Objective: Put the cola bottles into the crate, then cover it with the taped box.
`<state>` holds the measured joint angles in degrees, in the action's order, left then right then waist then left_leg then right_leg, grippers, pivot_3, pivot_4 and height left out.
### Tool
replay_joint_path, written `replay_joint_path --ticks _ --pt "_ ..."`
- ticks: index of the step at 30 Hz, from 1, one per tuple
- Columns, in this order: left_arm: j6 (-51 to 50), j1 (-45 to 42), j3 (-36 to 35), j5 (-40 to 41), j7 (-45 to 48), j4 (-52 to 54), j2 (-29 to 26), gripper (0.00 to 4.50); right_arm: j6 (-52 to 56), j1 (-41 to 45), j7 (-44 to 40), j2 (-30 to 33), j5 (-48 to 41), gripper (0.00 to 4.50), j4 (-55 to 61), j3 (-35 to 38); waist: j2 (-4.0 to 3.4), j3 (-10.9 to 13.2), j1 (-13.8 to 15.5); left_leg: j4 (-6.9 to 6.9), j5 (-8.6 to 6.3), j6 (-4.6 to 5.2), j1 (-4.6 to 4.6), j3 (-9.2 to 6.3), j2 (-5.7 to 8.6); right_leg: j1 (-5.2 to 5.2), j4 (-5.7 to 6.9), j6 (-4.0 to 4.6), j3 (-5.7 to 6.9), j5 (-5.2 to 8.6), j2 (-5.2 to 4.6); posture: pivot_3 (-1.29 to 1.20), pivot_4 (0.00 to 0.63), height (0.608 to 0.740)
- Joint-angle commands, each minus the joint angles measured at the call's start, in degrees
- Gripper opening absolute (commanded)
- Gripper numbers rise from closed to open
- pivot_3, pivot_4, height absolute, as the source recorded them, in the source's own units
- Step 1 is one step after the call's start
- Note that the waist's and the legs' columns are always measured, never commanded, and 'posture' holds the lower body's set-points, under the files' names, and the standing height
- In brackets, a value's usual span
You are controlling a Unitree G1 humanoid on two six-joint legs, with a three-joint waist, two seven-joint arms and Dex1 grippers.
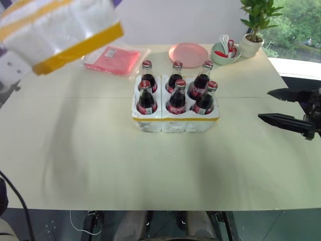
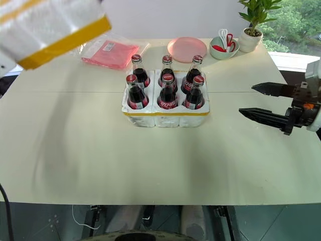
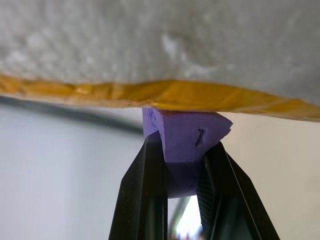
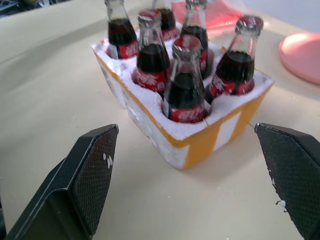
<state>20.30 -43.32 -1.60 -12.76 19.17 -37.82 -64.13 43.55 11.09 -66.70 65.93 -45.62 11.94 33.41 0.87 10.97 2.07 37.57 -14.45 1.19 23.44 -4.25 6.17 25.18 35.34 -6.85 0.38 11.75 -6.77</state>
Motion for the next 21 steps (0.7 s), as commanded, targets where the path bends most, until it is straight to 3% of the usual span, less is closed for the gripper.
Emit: replay_joint_path --ticks 1,10,21 --pt "-7.38 0.28 -2.53 5.98 7.55 17.37 0.75 0.41 -2.0 1.32 -0.37 0.38 0.74 4.5 -1.02 0.34 -0.01 0.0 -0.04 0.0 0.0 0.0 0.0 0.0 -0.01 0.01 0.0 0.0 0.0 0.0 0.02 0.0 0.15 0.74" --pt "-30.04 -3.35 3.29 4.4 20.2 47.95 4.29 0.41 -2.63 0.1 0.61 -1.42 1.21 4.5 -1.0 0.55 -0.01 0.0 -0.54 0.11 0.01 0.02 0.0 0.01 -0.02 -0.05 0.07 0.0 0.0 0.0 0.21 0.0 0.15 0.74" --pt "-29.83 -1.5 12.8 -13.01 23.37 53.49 5.33 0.41 -1.89 -0.4 3.49 -3.75 -0.06 4.5 0.49 2.25 -0.02 0.02 -1.47 0.32 -0.04 0.11 -0.05 0.0 -0.04 -0.23 0.05 0.0 0.0 0.0 0.26 0.0 0.15 0.74"
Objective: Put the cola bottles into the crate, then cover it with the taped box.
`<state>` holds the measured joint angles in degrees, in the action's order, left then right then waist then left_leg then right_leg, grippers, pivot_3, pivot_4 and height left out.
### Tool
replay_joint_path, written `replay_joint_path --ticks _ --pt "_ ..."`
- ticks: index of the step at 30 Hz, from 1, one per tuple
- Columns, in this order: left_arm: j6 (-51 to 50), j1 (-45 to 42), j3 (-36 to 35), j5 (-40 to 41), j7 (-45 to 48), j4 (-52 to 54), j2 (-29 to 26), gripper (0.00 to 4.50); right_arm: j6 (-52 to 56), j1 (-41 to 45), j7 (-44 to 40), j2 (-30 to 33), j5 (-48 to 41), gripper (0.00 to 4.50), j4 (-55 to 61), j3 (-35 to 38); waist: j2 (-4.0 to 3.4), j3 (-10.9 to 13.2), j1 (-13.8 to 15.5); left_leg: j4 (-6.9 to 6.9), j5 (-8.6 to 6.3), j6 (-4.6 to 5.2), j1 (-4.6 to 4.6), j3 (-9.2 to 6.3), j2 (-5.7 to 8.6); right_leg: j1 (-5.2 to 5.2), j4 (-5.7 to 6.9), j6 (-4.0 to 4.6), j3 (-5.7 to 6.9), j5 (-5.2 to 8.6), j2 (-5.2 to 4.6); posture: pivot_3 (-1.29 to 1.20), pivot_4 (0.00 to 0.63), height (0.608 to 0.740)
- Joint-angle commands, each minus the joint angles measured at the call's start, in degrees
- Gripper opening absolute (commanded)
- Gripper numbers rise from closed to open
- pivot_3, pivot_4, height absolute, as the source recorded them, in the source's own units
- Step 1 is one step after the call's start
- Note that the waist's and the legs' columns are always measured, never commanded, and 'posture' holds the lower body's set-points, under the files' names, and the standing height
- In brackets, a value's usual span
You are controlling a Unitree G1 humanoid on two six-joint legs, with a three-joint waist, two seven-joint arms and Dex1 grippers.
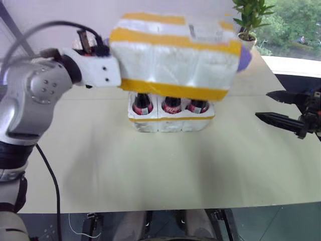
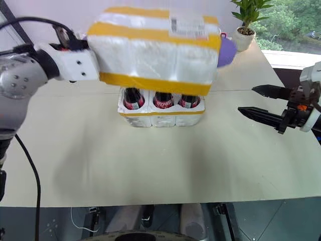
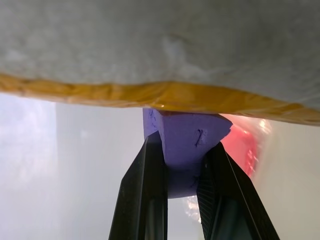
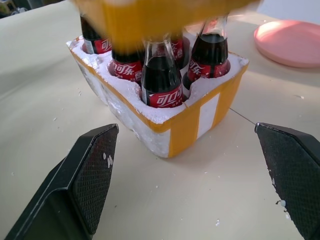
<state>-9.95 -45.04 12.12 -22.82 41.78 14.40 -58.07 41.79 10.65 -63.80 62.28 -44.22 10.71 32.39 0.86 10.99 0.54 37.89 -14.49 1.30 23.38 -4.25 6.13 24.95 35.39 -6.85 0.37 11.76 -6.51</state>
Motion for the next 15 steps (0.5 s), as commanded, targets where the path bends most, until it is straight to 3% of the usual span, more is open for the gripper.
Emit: replay_joint_path --ticks 1,4,7,12,15 --pt "0.26 0.67 -0.92 -3.23 1.04 1.8 -0.22 0.41 -0.02 -0.29 0.89 -0.37 -1.46 4.5 1.96 3.55 -0.01 0.0 0.17 0.0 0.0 0.0 0.0 -0.01 -0.01 0.0 0.0 0.0 0.0 0.0 0.0 0.0 0.15 0.74" --pt "0.01 1.77 -1.1 -4.48 2.01 2.84 0.36 0.41 0.05 -1.14 1.66 -0.84 -1.42 4.5 2.56 3.95 -0.01 0.0 0.23 0.0 0.0 0.0 0.0 -0.02 -0.01 -0.01 -0.01 0.0 0.01 0.0 0.0 0.0 0.15 0.74" --pt "-0.65 3.58 -1.36 -6.24 2.81 3.28 0.26 1.72 0.34 -1.76 1.97 -0.92 -1.84 4.5 3.2 4.51 0.0 0.0 0.23 0.03 0.0 0.01 0.01 -0.03 0.0 -0.03 -0.03 0.0 0.0 0.0 -0.01 0.0 0.15 0.74" --pt "-4.77 8.09 -3.34 -4.34 6.52 6.06 1.09 4.29 0.63 -2.44 2.0 -0.37 -1.92 4.5 3.22 4.97 -0.02 -0.01 0.16 0.03 -0.01 0.01 0.0 -0.04 -0.01 -0.04 -0.03 0.0 0.01 0.0 0.0 0.0 0.15 0.74" --pt "-7.1 10.09 -6.55 -2.22 7.62 7.0 1.01 4.48 0.53 -2.72 1.68 -0.04 -1.61 4.5 2.58 5.11 -0.03 0.0 0.2 0.03 -0.01 0.02 0.0 -0.04 -0.01 -0.04 -0.03 0.0 0.01 0.0 0.0 0.0 0.15 0.74"
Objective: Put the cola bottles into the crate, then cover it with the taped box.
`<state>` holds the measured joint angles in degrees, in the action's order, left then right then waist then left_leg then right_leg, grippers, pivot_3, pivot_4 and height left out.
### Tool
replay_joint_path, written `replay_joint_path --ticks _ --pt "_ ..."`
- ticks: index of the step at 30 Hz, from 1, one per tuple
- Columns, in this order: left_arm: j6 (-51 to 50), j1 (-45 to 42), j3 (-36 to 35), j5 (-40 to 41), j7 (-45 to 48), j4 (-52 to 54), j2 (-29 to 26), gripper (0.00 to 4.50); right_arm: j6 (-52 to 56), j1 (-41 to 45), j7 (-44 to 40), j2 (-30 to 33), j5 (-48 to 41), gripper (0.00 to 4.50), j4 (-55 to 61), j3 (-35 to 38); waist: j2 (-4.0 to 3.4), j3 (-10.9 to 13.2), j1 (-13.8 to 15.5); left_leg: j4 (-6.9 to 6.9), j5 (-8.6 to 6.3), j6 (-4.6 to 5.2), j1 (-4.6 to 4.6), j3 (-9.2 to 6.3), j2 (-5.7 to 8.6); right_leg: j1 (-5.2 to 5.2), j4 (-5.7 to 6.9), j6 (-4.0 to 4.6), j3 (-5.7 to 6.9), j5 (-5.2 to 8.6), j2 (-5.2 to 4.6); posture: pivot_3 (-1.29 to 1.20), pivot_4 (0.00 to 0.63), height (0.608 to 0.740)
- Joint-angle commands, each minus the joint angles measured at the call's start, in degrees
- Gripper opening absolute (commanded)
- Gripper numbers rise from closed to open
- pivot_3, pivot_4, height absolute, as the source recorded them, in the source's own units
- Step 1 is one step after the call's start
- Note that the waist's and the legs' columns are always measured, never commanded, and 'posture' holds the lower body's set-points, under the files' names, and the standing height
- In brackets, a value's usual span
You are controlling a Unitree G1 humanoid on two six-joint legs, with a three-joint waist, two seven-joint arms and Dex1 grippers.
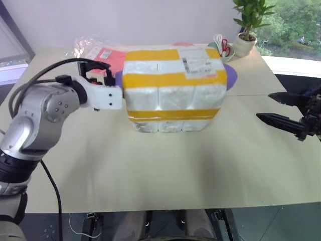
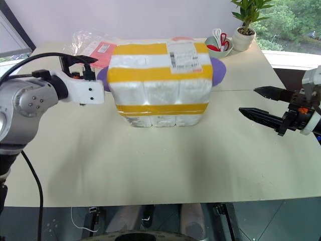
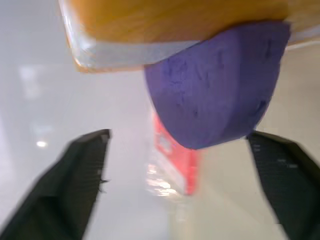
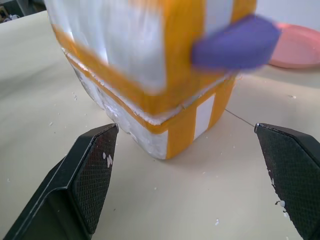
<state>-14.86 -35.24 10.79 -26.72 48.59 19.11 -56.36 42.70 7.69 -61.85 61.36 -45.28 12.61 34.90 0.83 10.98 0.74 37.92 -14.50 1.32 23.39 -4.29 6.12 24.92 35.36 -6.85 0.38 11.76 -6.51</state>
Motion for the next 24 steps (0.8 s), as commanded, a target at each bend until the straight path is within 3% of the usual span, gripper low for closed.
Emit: replay_joint_path --ticks 1,5,7,10,13,18,24 --pt "-2.41 0.56 -5.69 1.83 0.93 2.44 -0.8 4.48 -0.41 0.22 -0.31 0.93 -0.51 4.5 0.58 2.62 0.0 0.0 0.0 0.0 0.0 0.0 0.0 0.0 0.0 0.0 0.0 0.0 0.0 0.0 0.0 0.0 0.15 0.74" --pt "-9.46 1.49 -13.49 10.53 4.87 2.18 -0.02 4.48 -0.73 0.24 -0.75 1.4 0.15 4.5 -0.31 2.16 0.0 0.0 0.04 0.01 0.0 0.0 0.0 0.0 0.0 -0.01 -0.01 0.0 0.01 0.0 -0.01 0.0 0.15 0.74" --pt "-16.65 2.7 -19.83 21.2 10.45 2.39 1.58 4.48 -0.86 -0.07 -1.17 1.59 0.4 4.5 -0.45 2.18 0.0 0.0 -0.01 0.01 0.0 0.0 0.0 -0.01 0.0 0.0 -0.01 0.0 0.01 0.0 -0.01 0.0 0.15 0.74" --pt "-34.78 3.69 -34.7 45.17 22.82 1.78 3.47 4.48 -1.23 -0.42 -2.2 2.06 0.99 4.5 -0.56 1.73 -0.01 0.01 -0.25 0.02 0.0 0.0 -0.01 -0.03 -0.02 0.02 0.04 -0.01 0.03 0.01 0.02 0.0 0.15 0.74" --pt "-44.65 5.79 -43.99 56.71 32.61 -7.66 -2.76 4.48 -2.29 0.08 -4.43 3.36 2.24 4.5 -2.01 0.38 -0.03 0.03 -0.58 0.03 0.0 -0.01 -0.01 -0.03 -0.04 0.02 0.06 -0.01 0.06 0.01 0.05 0.0 0.15 0.74" --pt "-42.85 12.05 -43.62 61.93 40.54 -15.94 -9.99 4.48 -5.44 3.33 -8.67 5.38 4.15 4.5 -4.79 -5.18 -0.11 0.02 -1.24 0.02 -0.01 0.0 -0.16 -0.03 -0.03 -0.18 -0.01 0.0 0.06 0.04 0.02 0.0 0.15 0.74" --pt "-38.92 13.1 -39.84 63.47 37.15 -15.62 -9.58 4.48 -8.3 7.96 -10.36 4.03 6.18 4.5 -5.77 -12.17 -0.11 0.03 -1.22 0.01 -0.03 -0.03 -0.12 -0.07 -0.04 -0.18 -0.13 0.09 0.01 0.08 -0.18 0.0 0.15 0.74"
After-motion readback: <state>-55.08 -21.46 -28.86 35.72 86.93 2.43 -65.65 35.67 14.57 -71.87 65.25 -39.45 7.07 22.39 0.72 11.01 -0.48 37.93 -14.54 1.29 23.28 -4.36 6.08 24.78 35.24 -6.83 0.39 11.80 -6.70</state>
